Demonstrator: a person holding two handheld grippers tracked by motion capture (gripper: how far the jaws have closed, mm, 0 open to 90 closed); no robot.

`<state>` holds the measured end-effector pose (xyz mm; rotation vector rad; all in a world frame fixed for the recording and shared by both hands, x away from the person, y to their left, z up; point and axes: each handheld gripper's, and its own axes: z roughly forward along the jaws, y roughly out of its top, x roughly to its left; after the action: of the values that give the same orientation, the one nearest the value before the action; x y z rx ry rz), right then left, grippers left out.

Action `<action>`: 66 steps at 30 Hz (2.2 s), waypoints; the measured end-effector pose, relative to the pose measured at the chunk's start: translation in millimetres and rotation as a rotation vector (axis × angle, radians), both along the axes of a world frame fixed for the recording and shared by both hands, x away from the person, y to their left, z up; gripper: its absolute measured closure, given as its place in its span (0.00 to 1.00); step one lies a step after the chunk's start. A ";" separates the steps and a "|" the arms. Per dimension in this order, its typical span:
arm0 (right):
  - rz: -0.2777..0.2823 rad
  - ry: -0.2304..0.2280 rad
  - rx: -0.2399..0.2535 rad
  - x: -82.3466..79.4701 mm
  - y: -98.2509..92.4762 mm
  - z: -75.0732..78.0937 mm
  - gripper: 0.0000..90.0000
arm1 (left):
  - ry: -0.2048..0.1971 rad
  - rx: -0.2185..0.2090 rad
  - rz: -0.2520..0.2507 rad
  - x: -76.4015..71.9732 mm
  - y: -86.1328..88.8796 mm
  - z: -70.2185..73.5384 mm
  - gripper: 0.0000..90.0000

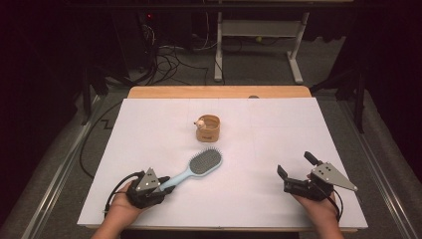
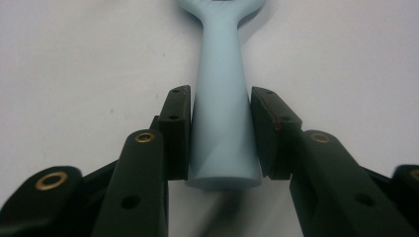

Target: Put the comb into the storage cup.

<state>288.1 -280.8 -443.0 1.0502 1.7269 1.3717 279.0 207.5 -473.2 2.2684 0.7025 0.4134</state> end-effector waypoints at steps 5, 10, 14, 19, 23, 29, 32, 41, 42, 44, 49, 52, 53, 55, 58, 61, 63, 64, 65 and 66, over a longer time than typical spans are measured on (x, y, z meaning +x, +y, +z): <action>0.002 0.000 -0.004 -0.1 1.1 -0.3 0.00 | -0.008 0.015 0.017 -13.9 12.9 -0.1 0.69; 0.003 -0.001 -0.006 0.0 1.4 -0.2 0.00 | 0.002 0.011 0.032 -20.7 20.7 -0.3 0.69; 0.004 -0.002 -0.006 -0.2 1.6 0.1 0.00 | 0.011 0.006 0.038 -20.2 21.0 -0.1 0.69; 0.002 0.000 -0.004 0.0 1.1 0.1 0.00 | 0.028 -0.013 0.040 -18.7 22.2 0.0 0.69; 0.002 -0.001 -0.006 0.1 1.1 0.2 0.00 | 0.025 -0.010 0.035 -18.7 22.1 1.0 0.67; 0.001 -0.001 -0.006 0.2 1.0 0.2 0.00 | 0.035 -0.019 0.051 -16.9 24.2 2.8 0.53; 0.001 -0.001 -0.006 0.3 1.0 0.3 0.00 | 0.039 -0.016 0.065 -15.5 24.0 4.0 0.49; -0.002 0.001 -0.006 0.7 0.4 0.2 0.00 | 0.038 -0.034 0.085 -12.1 22.0 9.1 0.32; -0.002 0.002 -0.005 0.7 0.4 0.1 0.00 | 0.036 -0.031 0.087 -11.3 21.6 10.4 0.30; -0.002 0.004 -0.003 0.9 0.6 0.0 0.00 | 0.038 -0.045 0.084 -9.8 20.9 12.7 0.29; 0.000 0.008 -0.004 1.5 1.0 -0.5 0.00 | 0.048 -0.025 0.081 -5.2 17.5 15.7 0.17; 0.000 0.010 -0.006 1.9 1.3 -0.9 0.00 | 0.060 -0.026 0.077 -2.8 16.2 17.4 0.14; 0.001 0.008 -0.008 2.1 1.5 -0.8 0.00 | 0.054 -0.026 0.075 -2.1 15.3 18.8 0.12; 0.001 0.008 -0.009 2.1 1.7 -0.8 0.00 | 0.056 -0.025 0.080 1.0 12.4 21.8 0.07; 0.001 0.008 -0.009 2.0 1.7 -0.7 0.00 | 0.064 -0.020 0.084 4.6 9.7 24.1 0.01; 0.001 0.006 -0.009 1.5 1.7 -0.4 0.00 | 0.056 0.001 0.074 9.1 3.6 27.9 0.00; 0.001 0.007 -0.005 1.5 1.3 -0.4 0.00 | 0.056 0.006 0.063 10.9 1.4 28.9 0.00; 0.001 0.007 -0.005 1.5 1.3 -0.4 0.00 | 0.063 0.011 0.056 12.6 -0.5 29.4 0.00; 0.000 0.008 -0.004 1.5 1.2 -0.4 0.00 | 0.072 0.023 0.050 14.5 -2.5 29.8 0.00; 0.000 0.008 -0.004 1.6 1.1 -0.3 0.00 | 0.077 0.033 0.047 16.3 -4.4 30.0 0.00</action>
<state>289.7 -279.7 -443.3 1.0550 1.7348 1.3650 295.3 203.1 -443.2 2.3126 0.7941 0.3641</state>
